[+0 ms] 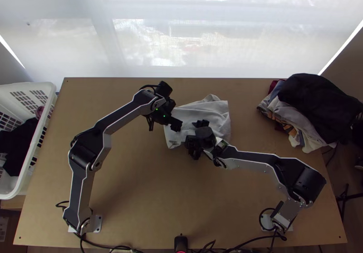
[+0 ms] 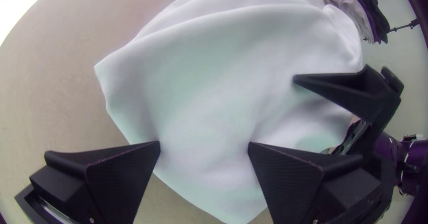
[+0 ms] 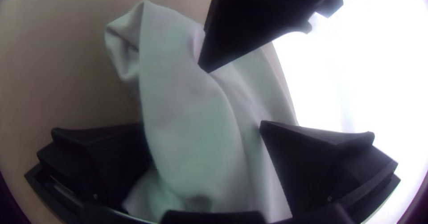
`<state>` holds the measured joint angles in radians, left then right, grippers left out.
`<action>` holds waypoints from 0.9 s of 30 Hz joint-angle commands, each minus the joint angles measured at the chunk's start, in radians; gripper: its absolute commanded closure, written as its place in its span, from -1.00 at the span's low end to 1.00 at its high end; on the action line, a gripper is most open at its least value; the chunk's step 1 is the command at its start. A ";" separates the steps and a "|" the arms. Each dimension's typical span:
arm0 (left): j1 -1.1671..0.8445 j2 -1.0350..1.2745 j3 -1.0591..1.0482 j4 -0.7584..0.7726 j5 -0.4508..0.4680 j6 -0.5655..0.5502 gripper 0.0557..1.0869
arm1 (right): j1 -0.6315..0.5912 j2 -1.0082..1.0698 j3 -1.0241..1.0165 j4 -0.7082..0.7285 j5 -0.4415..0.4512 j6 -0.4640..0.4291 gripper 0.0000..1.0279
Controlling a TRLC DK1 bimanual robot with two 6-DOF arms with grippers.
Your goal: Fold the t-shirt
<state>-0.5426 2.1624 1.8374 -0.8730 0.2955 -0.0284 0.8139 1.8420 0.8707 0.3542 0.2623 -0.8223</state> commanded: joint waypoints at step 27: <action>0.063 -0.260 -0.012 -0.080 -0.004 0.016 -0.88 | -0.084 -0.268 0.134 -0.198 0.000 0.130 0.95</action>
<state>-0.5224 2.0136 1.8267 -0.9257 0.2955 -0.0139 0.7444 1.7596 0.9585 0.2638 0.2729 -0.7322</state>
